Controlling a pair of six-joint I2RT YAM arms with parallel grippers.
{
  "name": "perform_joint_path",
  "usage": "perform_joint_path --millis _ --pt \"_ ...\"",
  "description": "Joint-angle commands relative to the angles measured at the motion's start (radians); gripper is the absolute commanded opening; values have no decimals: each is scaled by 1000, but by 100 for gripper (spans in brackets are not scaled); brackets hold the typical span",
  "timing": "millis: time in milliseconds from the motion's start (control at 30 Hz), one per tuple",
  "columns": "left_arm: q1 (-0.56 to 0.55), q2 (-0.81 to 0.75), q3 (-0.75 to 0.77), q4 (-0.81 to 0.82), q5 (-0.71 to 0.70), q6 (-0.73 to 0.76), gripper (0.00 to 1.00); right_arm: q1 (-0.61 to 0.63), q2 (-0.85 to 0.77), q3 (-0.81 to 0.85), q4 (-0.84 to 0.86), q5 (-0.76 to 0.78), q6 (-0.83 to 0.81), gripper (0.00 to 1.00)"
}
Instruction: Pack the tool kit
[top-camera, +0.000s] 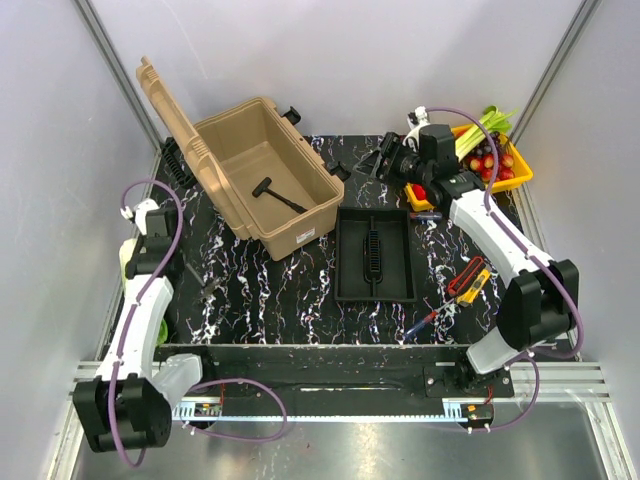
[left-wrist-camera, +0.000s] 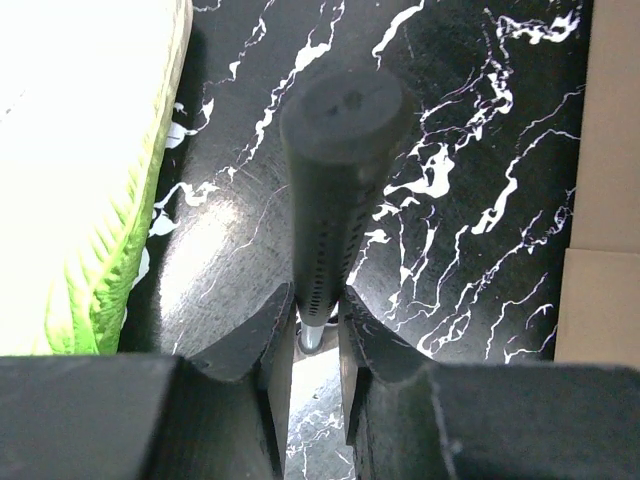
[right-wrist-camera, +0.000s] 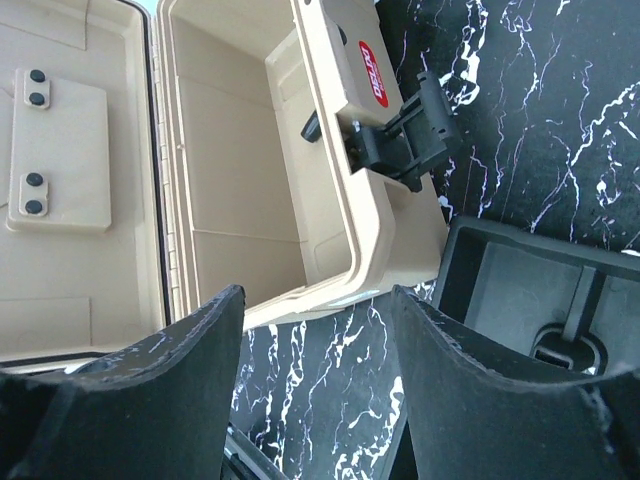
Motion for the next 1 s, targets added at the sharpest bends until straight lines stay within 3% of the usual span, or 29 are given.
perform_joint_path --millis 0,433,967 --pt "-62 -74 -10 38 -137 -11 0 -4 -93 -43 61 -26 -13 66" --pt "-128 -241 -24 23 -82 19 0 -4 -192 -146 90 -127 -19 67" --pt "-145 -321 129 95 116 325 0 -4 -180 -60 41 -86 -46 68"
